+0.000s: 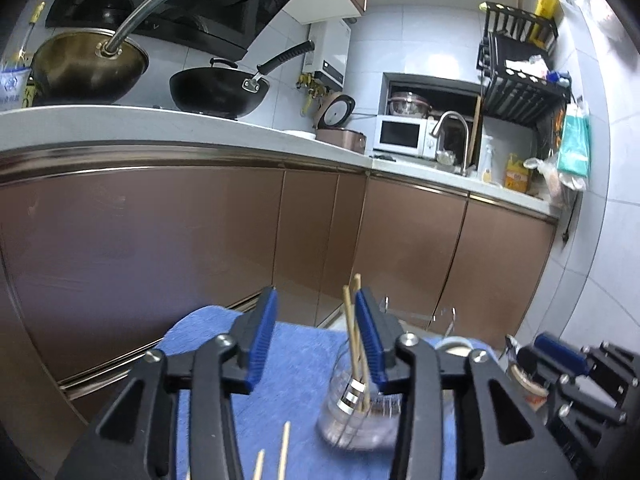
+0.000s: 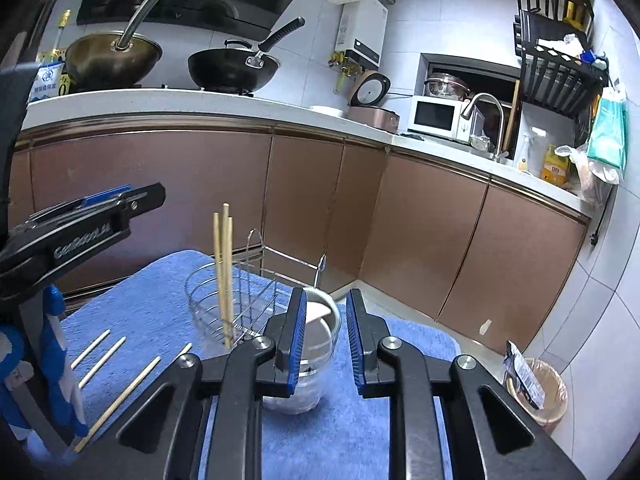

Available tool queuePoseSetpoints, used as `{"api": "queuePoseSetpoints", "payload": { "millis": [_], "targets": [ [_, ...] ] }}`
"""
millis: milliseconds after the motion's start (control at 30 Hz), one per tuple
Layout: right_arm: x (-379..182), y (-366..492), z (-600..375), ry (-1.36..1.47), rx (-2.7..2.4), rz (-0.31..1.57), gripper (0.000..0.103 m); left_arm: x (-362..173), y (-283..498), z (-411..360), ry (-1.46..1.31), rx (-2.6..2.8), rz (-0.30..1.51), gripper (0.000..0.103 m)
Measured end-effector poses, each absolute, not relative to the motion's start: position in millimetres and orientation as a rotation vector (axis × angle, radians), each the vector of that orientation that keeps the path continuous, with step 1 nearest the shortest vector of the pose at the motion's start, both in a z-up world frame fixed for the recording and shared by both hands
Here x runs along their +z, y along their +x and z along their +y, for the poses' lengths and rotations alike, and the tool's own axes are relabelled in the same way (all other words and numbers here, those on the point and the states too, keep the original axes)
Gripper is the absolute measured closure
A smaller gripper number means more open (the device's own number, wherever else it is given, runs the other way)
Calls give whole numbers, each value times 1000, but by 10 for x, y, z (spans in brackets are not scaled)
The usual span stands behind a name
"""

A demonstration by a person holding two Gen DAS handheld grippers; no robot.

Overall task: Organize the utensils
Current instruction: 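Move both open tools back down to the chopsticks on the towel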

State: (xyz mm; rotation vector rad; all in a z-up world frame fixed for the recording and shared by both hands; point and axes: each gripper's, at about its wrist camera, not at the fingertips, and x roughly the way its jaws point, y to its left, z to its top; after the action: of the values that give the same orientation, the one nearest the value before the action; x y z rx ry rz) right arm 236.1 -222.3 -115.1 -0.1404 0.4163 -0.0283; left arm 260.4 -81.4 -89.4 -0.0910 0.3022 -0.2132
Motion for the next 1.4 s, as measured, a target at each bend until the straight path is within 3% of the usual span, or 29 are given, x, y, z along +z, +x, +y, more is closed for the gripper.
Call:
{"api": "queuePoseSetpoints", "payload": {
  "millis": [667, 867, 1400],
  "targets": [
    [-1063, 1458, -2033, -68, -14, 451, 82, -766, 1631, 56, -107, -116, 392, 61],
    [-1000, 1241, -1986, -44, -9, 443, 73, -730, 1405, 337, -110, -75, 406, 61],
    [-876, 906, -1756, -3, 72, 440, 72, -578, 1108, 702, -117, -87, 469, 61]
  ]
}}
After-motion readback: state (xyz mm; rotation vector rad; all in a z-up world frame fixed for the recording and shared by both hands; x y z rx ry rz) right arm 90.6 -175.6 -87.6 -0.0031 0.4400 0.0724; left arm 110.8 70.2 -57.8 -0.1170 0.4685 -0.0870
